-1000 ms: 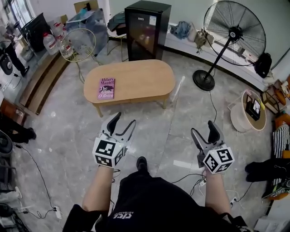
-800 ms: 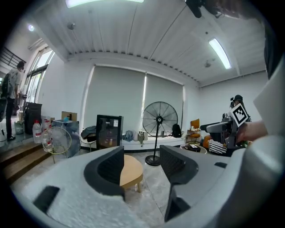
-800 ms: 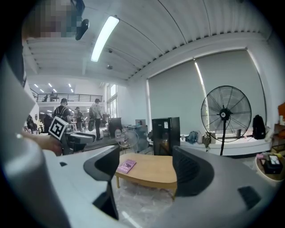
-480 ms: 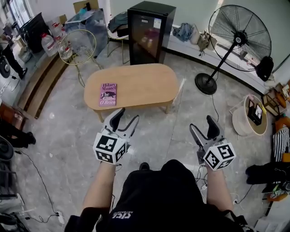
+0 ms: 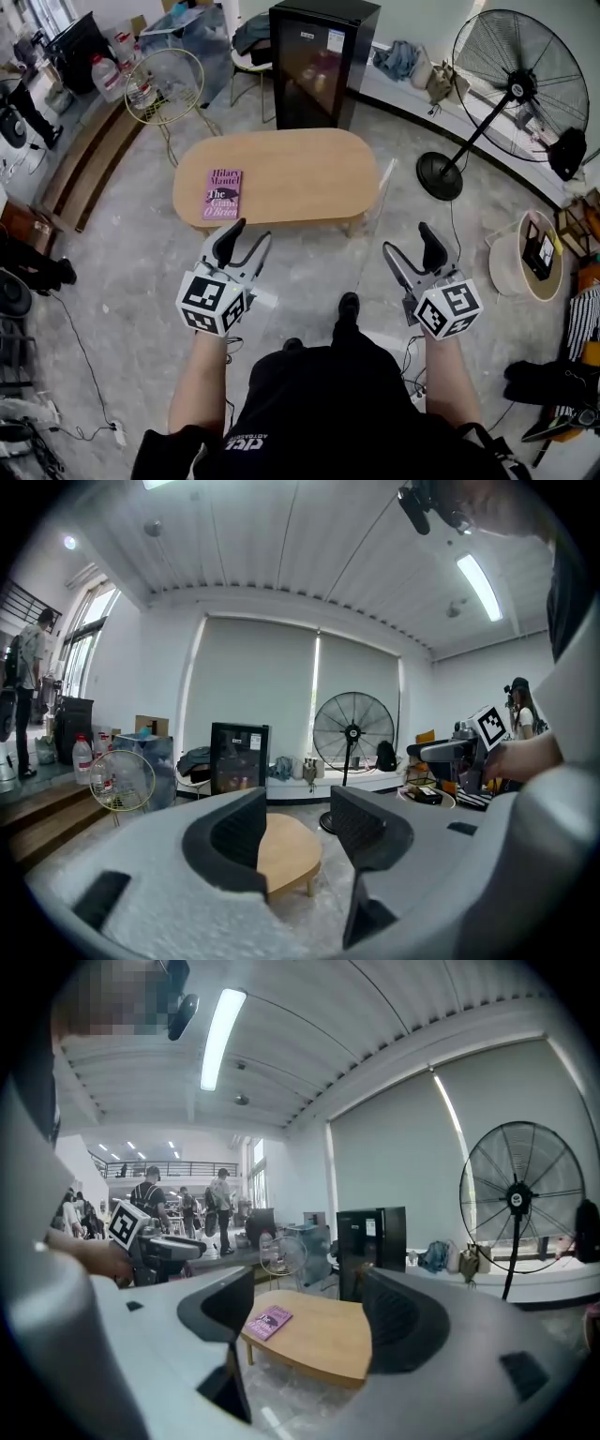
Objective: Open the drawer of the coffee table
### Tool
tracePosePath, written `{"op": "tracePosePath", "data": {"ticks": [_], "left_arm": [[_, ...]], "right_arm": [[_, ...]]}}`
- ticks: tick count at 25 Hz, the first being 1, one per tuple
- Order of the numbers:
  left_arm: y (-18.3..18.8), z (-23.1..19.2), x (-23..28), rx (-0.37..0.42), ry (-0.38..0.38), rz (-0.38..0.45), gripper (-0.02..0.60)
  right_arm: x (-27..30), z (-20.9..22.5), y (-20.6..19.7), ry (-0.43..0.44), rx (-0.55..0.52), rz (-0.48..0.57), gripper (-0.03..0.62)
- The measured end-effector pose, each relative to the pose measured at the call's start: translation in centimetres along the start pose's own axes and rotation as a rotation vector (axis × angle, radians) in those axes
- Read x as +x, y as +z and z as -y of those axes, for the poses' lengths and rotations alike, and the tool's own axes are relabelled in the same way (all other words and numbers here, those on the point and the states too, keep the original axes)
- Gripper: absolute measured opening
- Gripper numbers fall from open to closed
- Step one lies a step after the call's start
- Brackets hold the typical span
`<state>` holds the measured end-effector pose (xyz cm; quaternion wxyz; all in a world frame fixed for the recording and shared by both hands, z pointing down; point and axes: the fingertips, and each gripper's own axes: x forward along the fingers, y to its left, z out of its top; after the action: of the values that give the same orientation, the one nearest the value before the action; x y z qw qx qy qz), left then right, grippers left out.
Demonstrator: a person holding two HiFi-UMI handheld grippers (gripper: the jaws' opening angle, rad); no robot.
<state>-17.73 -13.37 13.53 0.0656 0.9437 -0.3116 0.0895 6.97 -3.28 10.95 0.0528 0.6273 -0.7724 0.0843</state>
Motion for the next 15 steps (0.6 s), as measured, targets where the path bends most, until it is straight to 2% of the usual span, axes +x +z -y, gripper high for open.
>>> {"op": "tracePosePath", "data": {"ticks": [3,7,12,15], "left_arm": [[0.6,0.0,3.4,0.017,0.038,-0.032,0.206],[2.3,0.8,8.3,0.039,0.095,-0.056,0.206],[3.3,1.4,12.7,-0.001,0.157,-0.07,0.206],[3.2,1.4,13.9,0.072,0.202,-0.112,0.21]], "right_arm": [[2.0,3.5,0.1,0.039,-0.032,0.011,0.305],[4.6,8.5,0.8,0.114,-0.082,0.015,0.305],[7.5,14.2,-0.4,0.185,-0.06,-0.03,0.313],[9.1,15.8,-0.5,0.204,-0.05,-0.038,0.333]]}}
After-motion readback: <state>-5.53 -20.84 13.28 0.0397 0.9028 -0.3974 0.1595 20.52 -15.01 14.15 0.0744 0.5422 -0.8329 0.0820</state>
